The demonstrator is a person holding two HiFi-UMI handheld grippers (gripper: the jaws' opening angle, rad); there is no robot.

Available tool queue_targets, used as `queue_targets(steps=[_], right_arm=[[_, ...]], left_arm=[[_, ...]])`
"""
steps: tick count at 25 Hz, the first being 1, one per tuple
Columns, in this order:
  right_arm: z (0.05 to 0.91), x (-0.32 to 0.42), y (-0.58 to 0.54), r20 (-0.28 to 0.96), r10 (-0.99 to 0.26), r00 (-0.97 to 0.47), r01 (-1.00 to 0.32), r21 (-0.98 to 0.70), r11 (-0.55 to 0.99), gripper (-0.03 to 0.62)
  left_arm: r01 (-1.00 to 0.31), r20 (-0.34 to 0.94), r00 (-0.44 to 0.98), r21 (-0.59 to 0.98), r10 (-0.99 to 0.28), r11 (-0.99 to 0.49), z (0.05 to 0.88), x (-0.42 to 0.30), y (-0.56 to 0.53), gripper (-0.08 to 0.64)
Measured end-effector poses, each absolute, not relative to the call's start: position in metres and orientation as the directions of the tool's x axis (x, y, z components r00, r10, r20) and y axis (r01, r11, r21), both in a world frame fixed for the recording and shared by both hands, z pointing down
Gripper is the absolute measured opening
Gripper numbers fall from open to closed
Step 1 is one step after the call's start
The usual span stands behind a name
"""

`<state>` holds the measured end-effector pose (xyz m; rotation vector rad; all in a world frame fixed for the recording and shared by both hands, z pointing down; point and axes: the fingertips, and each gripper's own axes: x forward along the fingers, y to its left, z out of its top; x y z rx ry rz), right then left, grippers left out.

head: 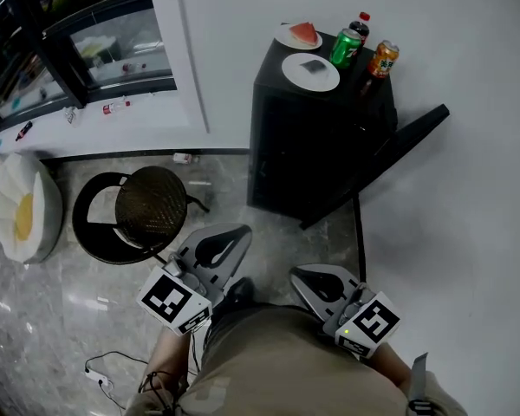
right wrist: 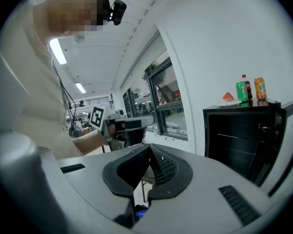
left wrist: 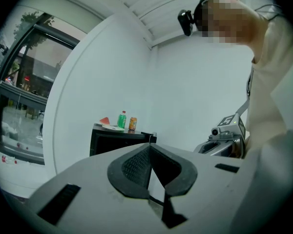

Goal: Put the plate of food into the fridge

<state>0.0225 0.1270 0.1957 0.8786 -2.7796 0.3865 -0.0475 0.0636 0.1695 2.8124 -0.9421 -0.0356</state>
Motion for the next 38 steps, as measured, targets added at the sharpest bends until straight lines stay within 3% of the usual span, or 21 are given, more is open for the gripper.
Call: queue_targets(steps=[13, 22, 38], right_arm=[[0.206, -0.019, 0.100, 0.335, -0.568, -0.752, -0.643, -0.180, 0.745, 0.020], [0.209, -0.039, 0.087, 0.331, -0.508, -0.795, -0.585, -0.198, 0.787, 0.020], [0.208, 0.019, 0.027, 0.268, -0.468, -0.842, -0.537, -0.329, 0.777, 0.020]], left_arm=[[-0.558, 0.013, 0.824, 0.201, -0.567, -0.805, 0.184, -0.097, 0.038, 0.009], [-0.591, 0.030, 0.801, 0.199, -0.598, -0.782, 0.188, -0.113, 0.034, 0.009], [-0.628, 0.114, 0.778, 0.113, -0.618, -0.770, 0.173, -0.053, 0.001, 0.009]])
